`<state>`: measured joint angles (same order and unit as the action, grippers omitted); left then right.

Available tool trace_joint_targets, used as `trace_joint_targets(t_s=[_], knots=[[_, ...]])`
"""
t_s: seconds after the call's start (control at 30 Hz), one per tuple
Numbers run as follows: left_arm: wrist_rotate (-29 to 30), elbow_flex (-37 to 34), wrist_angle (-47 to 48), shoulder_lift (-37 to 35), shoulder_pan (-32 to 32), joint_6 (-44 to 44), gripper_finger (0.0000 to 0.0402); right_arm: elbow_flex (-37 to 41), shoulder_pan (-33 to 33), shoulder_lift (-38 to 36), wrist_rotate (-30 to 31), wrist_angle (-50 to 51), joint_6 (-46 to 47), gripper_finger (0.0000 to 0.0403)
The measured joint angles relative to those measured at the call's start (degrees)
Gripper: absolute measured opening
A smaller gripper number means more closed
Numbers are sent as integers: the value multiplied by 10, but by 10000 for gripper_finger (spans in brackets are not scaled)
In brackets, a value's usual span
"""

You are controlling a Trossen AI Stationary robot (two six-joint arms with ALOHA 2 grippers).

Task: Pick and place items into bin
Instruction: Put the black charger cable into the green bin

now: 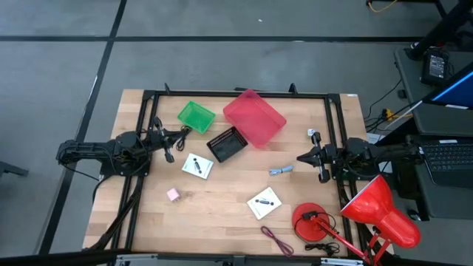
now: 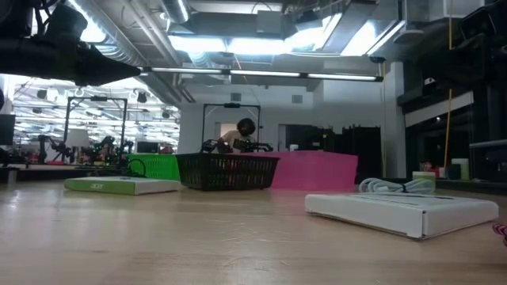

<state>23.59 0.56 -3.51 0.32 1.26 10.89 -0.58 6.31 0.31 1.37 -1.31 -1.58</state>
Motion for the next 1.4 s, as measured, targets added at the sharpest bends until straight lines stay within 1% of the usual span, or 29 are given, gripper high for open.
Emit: trace_joint_targets(t_s=[0.1,0.2,0.6,0.87,0.97,1.07,1.17,1.27,1.4], knots=[[-2,0,0,0,0,-10,4,0,0,0,0,0,1,0],[-2,0,0,0,0,-12,4,0,0,0,0,-1,29,0],[-3,0,-6,0,0,-12,4,0,0,0,0,-2,26,0],[-11,0,1,0,0,-57,4,0,0,0,0,-15,26,0],[-32,0,3,0,0,-57,4,0,0,0,0,-19,26,0],[-70,0,7,0,0,-57,4,0,0,0,0,-19,30,0],[-85,0,8,2,0,-57,4,0,0,0,21,-26,55,0],[-79,0,8,15,0,-58,4,0,0,0,48,-27,58,0],[-68,10,21,51,0,-58,3,-4,-5,15,71,-24,48,0]])
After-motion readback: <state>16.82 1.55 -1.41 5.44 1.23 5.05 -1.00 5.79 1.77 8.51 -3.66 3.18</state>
